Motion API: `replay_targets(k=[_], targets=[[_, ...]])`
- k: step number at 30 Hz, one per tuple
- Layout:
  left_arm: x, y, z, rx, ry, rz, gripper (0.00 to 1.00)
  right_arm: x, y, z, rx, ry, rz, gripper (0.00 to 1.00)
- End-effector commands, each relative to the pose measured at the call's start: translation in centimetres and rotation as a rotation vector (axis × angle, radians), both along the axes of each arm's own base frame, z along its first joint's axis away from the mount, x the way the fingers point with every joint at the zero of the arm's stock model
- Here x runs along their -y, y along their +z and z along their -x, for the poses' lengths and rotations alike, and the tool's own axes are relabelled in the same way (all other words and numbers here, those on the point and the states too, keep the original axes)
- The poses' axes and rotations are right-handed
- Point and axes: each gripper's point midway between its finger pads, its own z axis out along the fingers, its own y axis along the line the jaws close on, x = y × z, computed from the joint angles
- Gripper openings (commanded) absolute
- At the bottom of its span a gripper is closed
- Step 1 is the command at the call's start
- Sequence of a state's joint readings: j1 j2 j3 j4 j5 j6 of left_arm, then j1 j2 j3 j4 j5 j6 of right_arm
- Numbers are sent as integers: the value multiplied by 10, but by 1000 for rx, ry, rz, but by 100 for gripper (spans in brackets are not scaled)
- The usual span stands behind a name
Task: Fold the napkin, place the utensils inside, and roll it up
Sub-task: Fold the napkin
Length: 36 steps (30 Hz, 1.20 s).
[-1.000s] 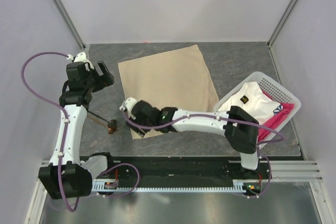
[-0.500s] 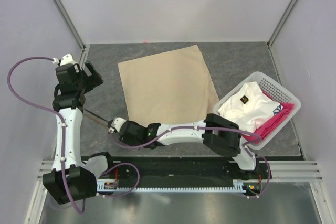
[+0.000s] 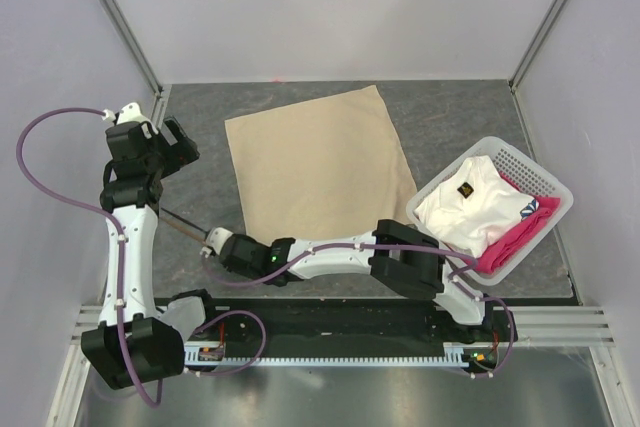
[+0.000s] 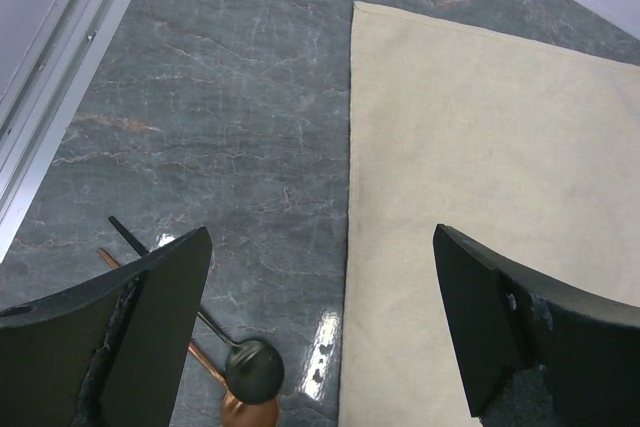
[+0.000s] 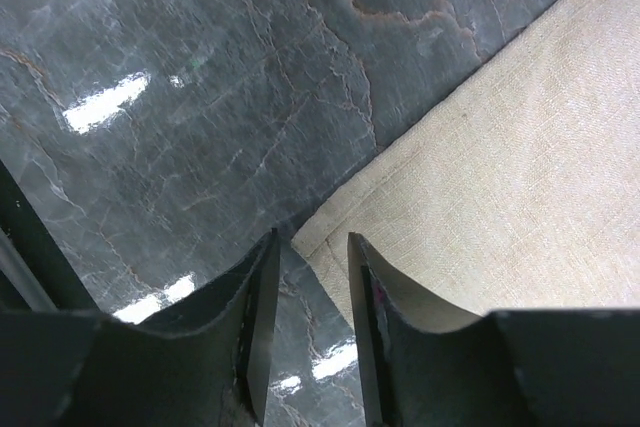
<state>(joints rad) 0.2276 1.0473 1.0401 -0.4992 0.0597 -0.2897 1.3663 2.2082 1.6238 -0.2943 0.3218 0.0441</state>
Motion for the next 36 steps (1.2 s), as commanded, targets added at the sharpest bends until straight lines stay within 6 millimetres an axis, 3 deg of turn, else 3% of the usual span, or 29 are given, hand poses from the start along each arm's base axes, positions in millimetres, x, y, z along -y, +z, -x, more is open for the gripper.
replay_targets(k=[1, 3, 7, 10, 14, 15, 21, 26, 34, 36], targets=[[3, 9, -4, 37, -11, 14, 100, -2, 2, -3, 25, -20, 15, 40], [3, 9, -4, 37, -10, 14, 100, 1, -2, -4, 18, -38, 20, 33], [3, 10, -4, 41, -10, 13, 100, 6, -10, 0, -13, -59, 37, 29], [3, 10, -3, 41, -10, 13, 100, 10, -19, 0, -42, -72, 43, 21], [3, 11, -3, 44, -8, 11, 100, 6, -26, 9, -96, -43, 34, 1], [2, 12, -3, 47, -6, 7, 100, 4, -24, 11, -106, -36, 25, 0], [1, 12, -2, 46, 0, 4, 100, -24, 4, 28, -182, 44, -105, 0], [0, 12, -2, 45, 5, 2, 100, -40, 32, 27, -178, 46, -192, 0], [-1, 13, -1, 47, 12, -6, 100, -39, 55, 12, -127, -16, -238, 0], [-3, 14, -1, 49, 17, -11, 100, -29, 67, -5, -95, -61, -251, 0]])
